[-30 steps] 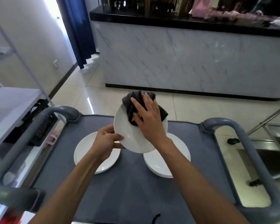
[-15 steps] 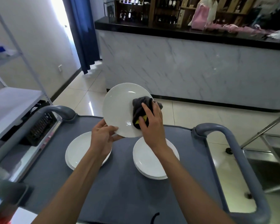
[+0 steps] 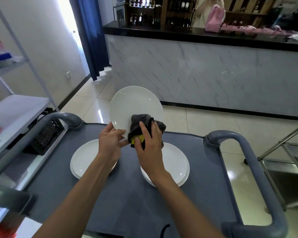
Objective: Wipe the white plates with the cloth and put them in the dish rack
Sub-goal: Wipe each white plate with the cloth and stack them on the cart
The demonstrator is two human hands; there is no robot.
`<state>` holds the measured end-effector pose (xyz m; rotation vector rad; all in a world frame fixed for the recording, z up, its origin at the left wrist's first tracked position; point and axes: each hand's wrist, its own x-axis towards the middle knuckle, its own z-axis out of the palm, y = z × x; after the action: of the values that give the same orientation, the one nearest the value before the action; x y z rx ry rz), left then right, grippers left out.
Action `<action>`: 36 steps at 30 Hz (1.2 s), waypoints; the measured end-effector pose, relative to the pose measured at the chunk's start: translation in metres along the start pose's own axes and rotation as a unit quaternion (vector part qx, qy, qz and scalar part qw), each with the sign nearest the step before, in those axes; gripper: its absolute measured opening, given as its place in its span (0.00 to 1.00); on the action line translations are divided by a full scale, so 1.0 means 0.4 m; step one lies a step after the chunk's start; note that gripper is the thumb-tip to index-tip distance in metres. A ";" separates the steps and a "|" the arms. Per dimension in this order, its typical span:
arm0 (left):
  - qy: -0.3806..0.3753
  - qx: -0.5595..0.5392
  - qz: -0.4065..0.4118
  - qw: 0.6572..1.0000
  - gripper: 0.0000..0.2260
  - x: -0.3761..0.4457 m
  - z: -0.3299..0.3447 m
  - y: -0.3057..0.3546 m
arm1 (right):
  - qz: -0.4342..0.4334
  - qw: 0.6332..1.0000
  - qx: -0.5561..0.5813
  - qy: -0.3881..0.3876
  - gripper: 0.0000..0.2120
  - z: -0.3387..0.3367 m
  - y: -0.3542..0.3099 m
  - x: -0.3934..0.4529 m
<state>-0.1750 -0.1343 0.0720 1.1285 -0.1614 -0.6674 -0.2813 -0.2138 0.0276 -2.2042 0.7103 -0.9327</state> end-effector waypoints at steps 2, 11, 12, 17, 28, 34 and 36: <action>-0.005 0.009 0.001 1.000 0.20 -0.005 0.000 0.004 | -0.021 1.000 0.002 -0.011 0.25 -0.001 -0.004 -0.003; -0.006 0.003 0.000 1.000 0.19 -0.006 -0.026 0.017 | -0.145 0.989 -0.032 -0.023 0.26 -0.063 0.039 -0.017; -0.009 0.003 -0.002 1.000 0.19 -0.005 -0.027 0.017 | -0.136 0.990 -0.032 -0.020 0.26 -0.069 0.042 -0.012; -0.041 0.010 -0.003 0.999 0.19 -0.008 -0.029 0.024 | -0.115 0.993 -0.030 -0.012 0.25 -0.092 0.043 0.019; -0.085 0.081 -0.012 0.993 0.18 -0.035 -0.034 0.018 | -0.052 0.998 -0.024 0.016 0.25 -0.183 0.034 0.158; -0.115 0.091 -0.022 0.989 0.18 -0.042 -0.020 -0.001 | -0.091 0.994 -0.053 0.010 0.25 -0.181 -0.006 0.212; -0.118 0.100 -0.019 0.988 0.19 -0.037 -0.020 0.001 | -0.094 0.994 -0.051 0.004 0.25 -0.171 -0.018 0.213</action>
<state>-0.1830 -0.1193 0.0720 1.2449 -0.4169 -0.8314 -0.2804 -0.2901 0.1063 -2.3900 0.5721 -1.0171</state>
